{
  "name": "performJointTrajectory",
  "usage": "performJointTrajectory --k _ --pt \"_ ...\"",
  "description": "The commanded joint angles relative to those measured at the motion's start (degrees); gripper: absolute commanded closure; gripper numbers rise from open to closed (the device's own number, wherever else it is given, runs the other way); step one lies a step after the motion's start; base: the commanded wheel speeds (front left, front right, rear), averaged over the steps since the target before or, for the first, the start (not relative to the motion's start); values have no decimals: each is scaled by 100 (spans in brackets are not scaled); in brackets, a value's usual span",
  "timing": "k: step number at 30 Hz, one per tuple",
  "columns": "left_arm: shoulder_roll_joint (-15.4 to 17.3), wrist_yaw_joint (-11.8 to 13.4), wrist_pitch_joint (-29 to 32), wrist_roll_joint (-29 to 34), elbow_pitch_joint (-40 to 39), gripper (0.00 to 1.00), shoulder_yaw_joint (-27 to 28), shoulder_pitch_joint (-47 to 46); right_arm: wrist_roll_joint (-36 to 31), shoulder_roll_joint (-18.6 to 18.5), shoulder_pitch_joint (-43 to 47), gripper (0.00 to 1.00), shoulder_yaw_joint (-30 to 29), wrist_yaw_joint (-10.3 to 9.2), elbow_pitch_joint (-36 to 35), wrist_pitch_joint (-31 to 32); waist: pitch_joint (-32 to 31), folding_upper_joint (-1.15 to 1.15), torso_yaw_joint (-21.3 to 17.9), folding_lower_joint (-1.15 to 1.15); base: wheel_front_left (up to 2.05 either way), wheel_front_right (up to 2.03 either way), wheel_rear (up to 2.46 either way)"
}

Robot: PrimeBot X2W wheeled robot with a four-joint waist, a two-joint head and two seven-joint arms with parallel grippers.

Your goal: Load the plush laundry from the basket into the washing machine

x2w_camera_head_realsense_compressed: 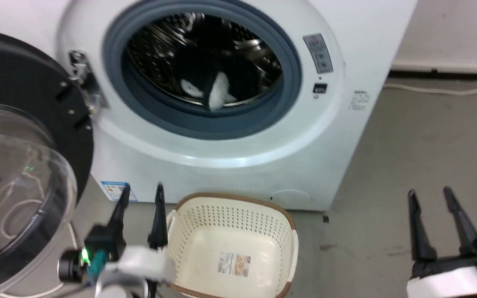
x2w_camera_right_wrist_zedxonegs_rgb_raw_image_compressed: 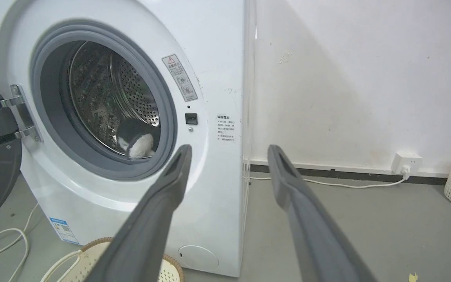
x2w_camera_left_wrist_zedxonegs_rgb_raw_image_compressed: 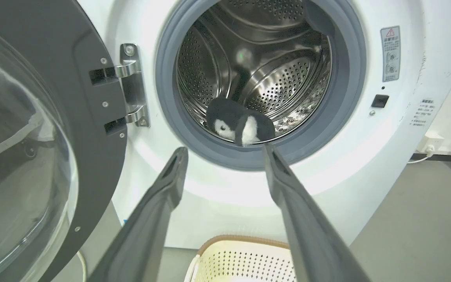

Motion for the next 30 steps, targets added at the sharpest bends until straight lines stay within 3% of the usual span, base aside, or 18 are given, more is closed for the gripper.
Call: performJointTrajectory --k 1,11,18,19,30 --pt "-20 36 -24 46 -55 0 -11 140 -31 2 100 0 27 -5 41 -24 -144 0 116 2 0 0 0" --pt "-113 112 -25 77 -184 0 -229 930 -49 2 417 0 124 -5 169 -24 -394 0 207 2 0 0 0" --pt "-125 -26 -25 167 -171 0 -300 930 64 2 459 0 136 -5 281 -24 -438 0 213 2 0 0 0" --pt "-129 -15 0 144 -167 100 -304 879 47 0 366 100 136 0 270 2 -439 0 213 2 0 0 0" --pt "-129 -23 127 215 -254 100 -236 878 4 0 326 100 183 0 259 122 -438 0 191 2 0 0 0"
